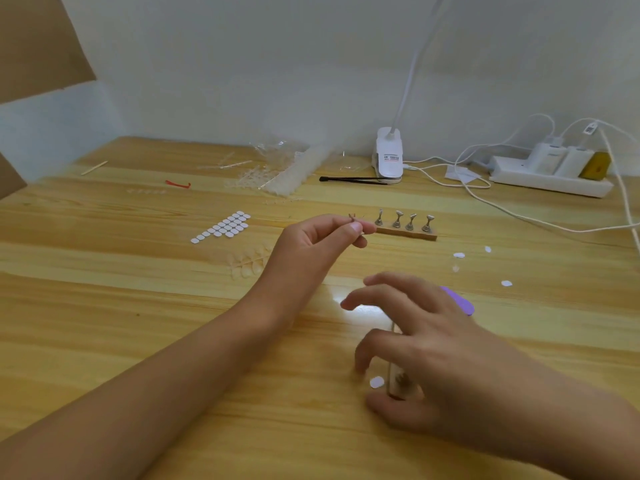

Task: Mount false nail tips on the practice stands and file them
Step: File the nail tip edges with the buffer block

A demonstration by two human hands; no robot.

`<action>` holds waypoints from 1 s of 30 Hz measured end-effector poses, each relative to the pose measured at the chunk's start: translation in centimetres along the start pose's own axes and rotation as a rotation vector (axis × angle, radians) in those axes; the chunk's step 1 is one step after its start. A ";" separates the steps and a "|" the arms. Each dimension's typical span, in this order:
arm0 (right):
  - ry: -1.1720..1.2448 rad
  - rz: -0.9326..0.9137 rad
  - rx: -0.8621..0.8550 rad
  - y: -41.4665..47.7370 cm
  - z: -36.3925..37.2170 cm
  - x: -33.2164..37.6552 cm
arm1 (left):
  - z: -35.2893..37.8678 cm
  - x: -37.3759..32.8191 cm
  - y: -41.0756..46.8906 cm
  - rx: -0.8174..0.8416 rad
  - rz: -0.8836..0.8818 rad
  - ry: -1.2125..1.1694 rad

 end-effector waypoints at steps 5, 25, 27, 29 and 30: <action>-0.117 -0.011 -0.061 0.2 -0.2 0.7 | 0.1 0.0 0.1 0.003 0.005 -0.003; -0.024 0.089 0.125 1.2 1.5 -0.7 | 0.4 0.0 0.2 0.014 0.050 0.016; -0.061 0.095 0.148 1.1 1.6 -0.7 | 0.4 0.0 0.2 0.008 0.050 0.016; -0.091 0.106 0.168 1.2 1.9 -0.6 | 0.4 -0.1 0.2 0.004 0.049 0.017; -0.098 0.113 0.165 1.3 1.9 -0.6 | 0.4 -0.1 0.2 0.002 0.049 0.018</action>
Point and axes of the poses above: each hand's wrist, its own y-axis towards the middle knuckle, its own z-axis out of the palm, x = y × z, the point moved 8 cm from there along y, towards the middle knuckle, and after that the axes turned 4 degrees about y, right-handed, at the moved point
